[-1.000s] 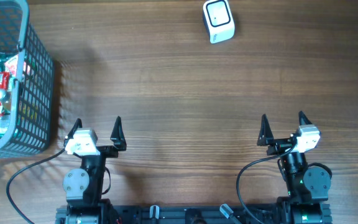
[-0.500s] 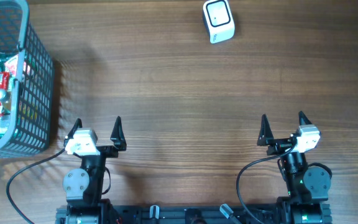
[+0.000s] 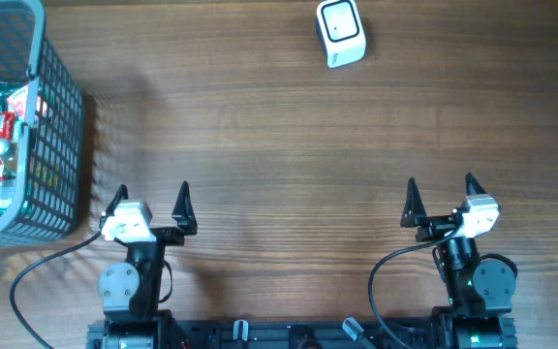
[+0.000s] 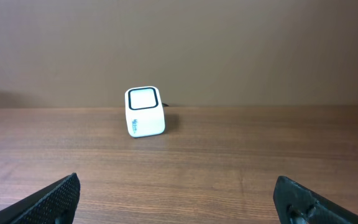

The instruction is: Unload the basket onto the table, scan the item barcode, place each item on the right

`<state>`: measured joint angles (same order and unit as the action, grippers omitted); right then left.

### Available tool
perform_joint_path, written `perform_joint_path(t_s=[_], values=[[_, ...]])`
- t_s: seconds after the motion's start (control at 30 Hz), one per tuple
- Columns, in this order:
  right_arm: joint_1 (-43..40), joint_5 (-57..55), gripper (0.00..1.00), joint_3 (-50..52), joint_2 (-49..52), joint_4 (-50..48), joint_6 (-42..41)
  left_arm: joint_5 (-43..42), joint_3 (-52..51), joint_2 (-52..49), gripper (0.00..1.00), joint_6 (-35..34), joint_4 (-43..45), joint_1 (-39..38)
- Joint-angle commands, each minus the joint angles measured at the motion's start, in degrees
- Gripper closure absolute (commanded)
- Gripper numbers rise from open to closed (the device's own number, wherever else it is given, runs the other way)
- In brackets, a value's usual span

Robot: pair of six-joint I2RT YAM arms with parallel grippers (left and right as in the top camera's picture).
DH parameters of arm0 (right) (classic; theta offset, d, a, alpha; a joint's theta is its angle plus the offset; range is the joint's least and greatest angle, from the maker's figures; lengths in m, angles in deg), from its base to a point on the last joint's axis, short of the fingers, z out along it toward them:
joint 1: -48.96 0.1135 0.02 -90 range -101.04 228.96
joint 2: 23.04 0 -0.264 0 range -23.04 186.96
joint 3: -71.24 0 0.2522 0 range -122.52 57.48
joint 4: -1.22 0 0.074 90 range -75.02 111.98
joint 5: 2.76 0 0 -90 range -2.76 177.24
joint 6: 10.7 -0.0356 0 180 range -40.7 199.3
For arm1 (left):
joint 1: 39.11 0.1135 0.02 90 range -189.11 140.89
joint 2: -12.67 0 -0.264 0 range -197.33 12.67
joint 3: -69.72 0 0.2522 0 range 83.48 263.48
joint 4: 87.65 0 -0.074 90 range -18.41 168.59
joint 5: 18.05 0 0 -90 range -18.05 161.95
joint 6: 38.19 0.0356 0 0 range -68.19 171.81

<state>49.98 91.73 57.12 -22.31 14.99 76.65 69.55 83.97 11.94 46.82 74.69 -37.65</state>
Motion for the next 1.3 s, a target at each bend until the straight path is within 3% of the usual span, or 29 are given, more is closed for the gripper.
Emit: perform_joint_path(t_s=[0.0, 0.27, 0.33, 0.37, 0.47, 0.7, 0.83, 0.97, 1.13, 1.2, 1.27], values=[[-0.09, 0.55, 0.0, 0.07, 0.07, -0.2, 0.79, 2.71, -0.17, 0.35, 0.0, 0.31, 1.05, -0.07], [-0.09, 0.52, 0.0, 0.07, 0.07, -0.2, 0.79, -0.37, -0.15, 0.35, 0.0, 0.09, 0.31, -0.07], [-0.09, 0.55, 0.0, 0.07, 0.07, -0.2, 0.79, -7.21, -0.15, 0.35, 0.0, 0.09, 2.78, -0.07], [-0.09, 0.55, 0.0, 0.07, 0.07, -0.2, 0.79, -15.28, -0.15, 0.35, 0.0, 0.09, 6.88, -0.07], [-0.09, 0.52, 0.0, 0.07, 0.07, -0.2, 0.81, -23.5, 1.03, 0.35, 0.0, -0.02, 12.76, -0.07], [-0.09, 0.52, 0.0, 0.07, 0.07, -0.2, 0.81, -24.0, 15.8, 0.35, 0.0, -12.7, 12.72, -0.07], [-0.09, 0.52, 0.0, 0.07, 0.07, -0.2, 0.79, -23.91, 31.3, -2.75, 0.0, -15.23, 12.7, -0.07], [-0.09, 0.55, 0.0, 0.07, 0.07, -0.2, 0.79, -24.68, 50.27, -14.62, 0.0, -15.21, 9.75, -0.07], [-0.09, 0.52, 0.0, 0.07, 0.07, -0.2, 0.79, -34.53, 85.61, -42.23, 0.0, -14.69, -11.13, -0.07], [-0.09, 0.55, 0.0, 0.07, 0.07, -0.2, 0.79, -36.83, 101.83, -55.45, 0.0, -10.82, -27.39, -0.07], [-0.09, 0.55, 0.0, 0.07, 0.07, -0.2, 0.79, -36.83, 110.4, -64.08, 0.0, -10.25, -38.32, -0.07]])
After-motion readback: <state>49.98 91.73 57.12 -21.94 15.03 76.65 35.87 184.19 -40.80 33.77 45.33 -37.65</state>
